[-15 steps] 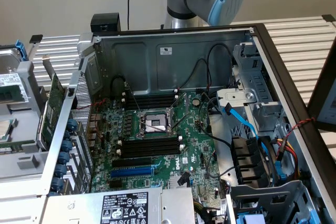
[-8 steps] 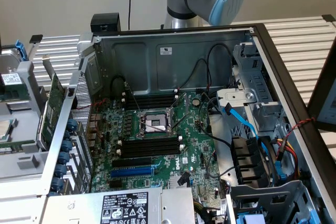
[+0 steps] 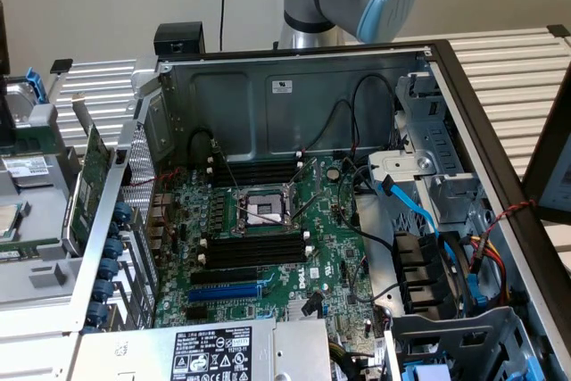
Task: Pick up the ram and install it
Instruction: 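Pick up the ram and move it above insertion slot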
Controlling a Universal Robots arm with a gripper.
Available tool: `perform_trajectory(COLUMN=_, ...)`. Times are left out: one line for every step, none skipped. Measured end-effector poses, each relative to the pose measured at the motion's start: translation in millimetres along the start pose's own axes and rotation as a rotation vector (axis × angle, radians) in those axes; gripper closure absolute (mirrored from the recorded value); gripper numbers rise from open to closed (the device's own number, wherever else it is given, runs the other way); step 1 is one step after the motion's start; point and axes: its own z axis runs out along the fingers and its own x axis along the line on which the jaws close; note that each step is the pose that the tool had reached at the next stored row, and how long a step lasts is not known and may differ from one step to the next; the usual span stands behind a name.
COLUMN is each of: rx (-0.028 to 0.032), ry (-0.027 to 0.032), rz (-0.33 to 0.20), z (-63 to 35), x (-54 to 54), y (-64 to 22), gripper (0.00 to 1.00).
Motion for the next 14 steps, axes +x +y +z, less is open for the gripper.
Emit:
perform_trajectory(rx=0.0001, ry=-0.0007, rz=0.000, z=-3.2, x=0.5, y=-3.5, gripper=0.87)
perform_trajectory(rx=0.0000, ry=-0.0012, rz=0.000, z=-5.4, x=0.9, y=-6.4, gripper=0.87)
perform_trajectory(rx=-0.0001, ry=-0.0013, rz=0.000, z=-6.9, x=1.4, y=-9.3, gripper=0.87)
perform_trajectory(rx=0.0000, ry=-0.0014, rz=0.000, z=-7.8, x=1.8, y=-11.8, gripper=0.87)
perform_trajectory(rx=-0.0001, ry=-0.0013, rz=0.000, z=-8.4, x=2.3, y=-14.6, gripper=0.87)
perform_trajectory(rx=0.0001, ry=-0.0014, rz=0.000, z=-9.0, x=2.6, y=-17.1, gripper=0.87)
perform_trajectory(rx=0.0009, ry=-0.0022, rz=0.000, z=-9.7, x=2.9, y=-19.1, gripper=0.87)
perform_trajectory(rx=0.0019, ry=-0.0030, rz=0.000, z=-10.4, x=3.2, y=-21.1, gripper=0.87)
perform_trajectory(rx=0.0030, ry=-0.0038, rz=0.000, z=-11.1, x=3.5, y=-22.9, gripper=0.87)
perform_trajectory(rx=0.0040, ry=-0.0044, rz=0.000, z=-11.6, x=3.7, y=-24.7, gripper=0.87)
perform_trajectory(rx=0.0049, ry=-0.0051, rz=-0.001, z=-12.2, x=3.9, y=-26.4, gripper=0.87)
perform_trajectory(rx=0.0066, ry=-0.0058, rz=-0.001, z=-12.5, x=4.1, y=-27.9, gripper=0.87)
perform_trajectory(rx=0.0117, ry=-0.0056, rz=-0.001, z=-12.7, x=4.3, y=-29.3, gripper=0.87)
perform_trajectory(rx=0.0205, ry=-0.0046, rz=-0.001, z=-12.8, x=4.5, y=-30.8, gripper=0.87)
